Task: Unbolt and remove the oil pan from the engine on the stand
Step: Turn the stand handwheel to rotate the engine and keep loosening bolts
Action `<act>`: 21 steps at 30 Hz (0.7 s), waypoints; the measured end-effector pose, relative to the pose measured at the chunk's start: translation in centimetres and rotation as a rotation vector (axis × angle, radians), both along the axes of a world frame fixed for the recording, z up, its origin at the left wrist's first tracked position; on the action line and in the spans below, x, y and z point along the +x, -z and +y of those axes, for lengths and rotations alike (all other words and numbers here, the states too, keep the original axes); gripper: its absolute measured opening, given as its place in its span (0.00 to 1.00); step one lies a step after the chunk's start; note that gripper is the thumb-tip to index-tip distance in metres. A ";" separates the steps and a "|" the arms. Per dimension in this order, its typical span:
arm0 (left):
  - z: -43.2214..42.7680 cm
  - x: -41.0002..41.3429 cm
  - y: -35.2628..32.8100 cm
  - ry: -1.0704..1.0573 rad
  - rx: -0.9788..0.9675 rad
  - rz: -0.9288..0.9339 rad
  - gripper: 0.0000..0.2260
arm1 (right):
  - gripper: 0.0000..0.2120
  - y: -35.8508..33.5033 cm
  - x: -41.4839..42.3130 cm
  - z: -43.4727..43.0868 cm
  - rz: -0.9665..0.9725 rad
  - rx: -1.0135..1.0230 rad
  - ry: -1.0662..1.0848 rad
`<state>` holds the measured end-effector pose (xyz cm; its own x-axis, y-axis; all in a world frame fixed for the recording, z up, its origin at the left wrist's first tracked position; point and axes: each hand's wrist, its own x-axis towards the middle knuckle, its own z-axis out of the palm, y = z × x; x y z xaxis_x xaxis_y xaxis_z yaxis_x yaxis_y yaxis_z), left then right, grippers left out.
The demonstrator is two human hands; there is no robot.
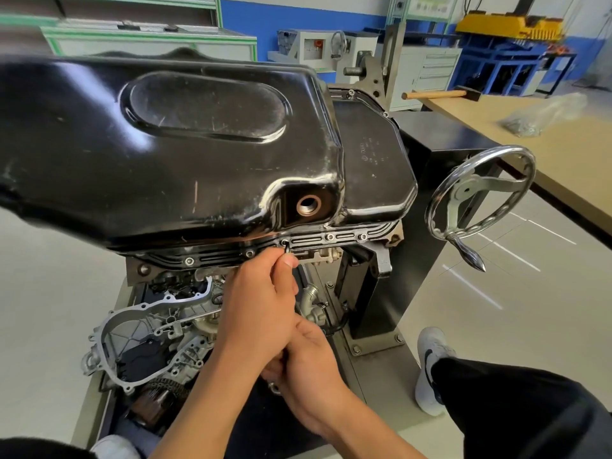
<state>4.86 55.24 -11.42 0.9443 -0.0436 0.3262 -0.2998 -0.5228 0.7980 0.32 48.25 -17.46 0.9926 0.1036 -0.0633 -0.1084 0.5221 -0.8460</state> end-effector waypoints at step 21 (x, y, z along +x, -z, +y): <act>-6.6 -2.2 -1.2 0.044 -1.011 0.017 0.10 | 0.13 -6.8 4.0 -12.3 -0.181 -0.243 0.211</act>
<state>2.69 48.65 -10.24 0.9534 0.2109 0.2157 -0.2868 0.4118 0.8650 4.28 35.93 -10.67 0.9879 -0.1007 0.1178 0.1430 0.2983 -0.9437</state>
